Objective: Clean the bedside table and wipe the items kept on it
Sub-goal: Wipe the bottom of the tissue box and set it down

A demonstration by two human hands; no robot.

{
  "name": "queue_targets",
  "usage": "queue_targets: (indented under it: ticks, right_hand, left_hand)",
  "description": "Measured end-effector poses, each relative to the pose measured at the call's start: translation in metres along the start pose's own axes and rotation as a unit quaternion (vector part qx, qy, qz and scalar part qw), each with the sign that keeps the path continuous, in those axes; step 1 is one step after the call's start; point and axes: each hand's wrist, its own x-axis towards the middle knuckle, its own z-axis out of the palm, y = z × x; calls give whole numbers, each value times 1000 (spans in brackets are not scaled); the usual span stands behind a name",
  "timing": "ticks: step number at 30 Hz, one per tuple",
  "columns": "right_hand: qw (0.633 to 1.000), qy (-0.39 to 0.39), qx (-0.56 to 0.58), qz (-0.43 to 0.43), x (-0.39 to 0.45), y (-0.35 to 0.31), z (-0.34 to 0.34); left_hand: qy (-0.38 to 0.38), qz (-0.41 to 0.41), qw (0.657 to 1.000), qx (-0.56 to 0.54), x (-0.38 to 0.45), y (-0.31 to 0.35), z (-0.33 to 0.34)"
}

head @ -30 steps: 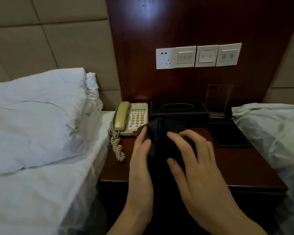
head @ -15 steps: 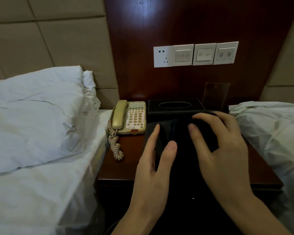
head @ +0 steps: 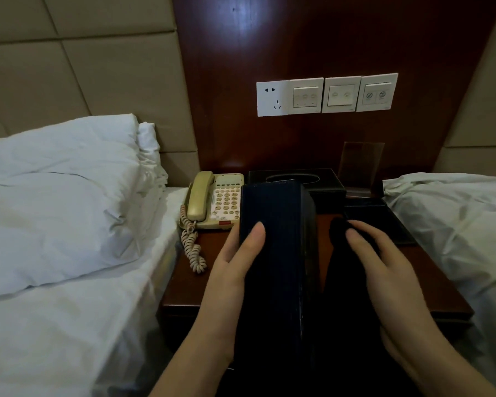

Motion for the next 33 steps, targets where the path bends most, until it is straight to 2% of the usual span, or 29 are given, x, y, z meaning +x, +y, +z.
queue_targets:
  ticks: [2, 5, 7, 10, 12, 16, 17, 20, 23, 26, 31, 33]
  right_hand:
    - [992, -82, 37, 85, 3, -7, -3]
    - [987, -124, 36, 98, 3, -8, -4]
    - [990, -103, 37, 90, 3, -5, -3]
    - [995, -64, 30, 75, 4, -2, -1]
    - [996, -58, 18, 62, 4, 0, -2]
    - [996, -65, 17, 54, 3, -2, -3]
    - [996, -65, 29, 55, 2, -4, -3]
    - [996, -60, 51, 52, 1, -7, -6]
    - [995, -63, 67, 48, -1, -9, -7]
    - [994, -60, 78, 40, -3, -9, -7]
    - [999, -32, 38, 0, -4, -1, -2]
    - [998, 5, 29, -60, -4, -1, -2]
  left_hand:
    - [-31, -37, 999, -21, 1, -4, -4]
    - [-26, -46, 998, -32, 4, -5, -10]
    - [0, -52, 999, -6, 5, -1, -11]
    - [67, 5, 989, 132, 10, -1, -13]
    - [106, 31, 978, 178, 12, -2, -12]
    - [72, 17, 991, 109, 5, -2, -8]
    - [59, 41, 989, 132, 8, -5, -11]
    - [79, 66, 985, 141, 9, -7, -15]
    - [84, 29, 993, 74, 13, -7, -20]
    - [88, 21, 993, 74, 16, -7, -24]
    - [71, 32, 995, 63, 16, -14, -27]
    - [62, 40, 996, 45, 16, -18, -28]
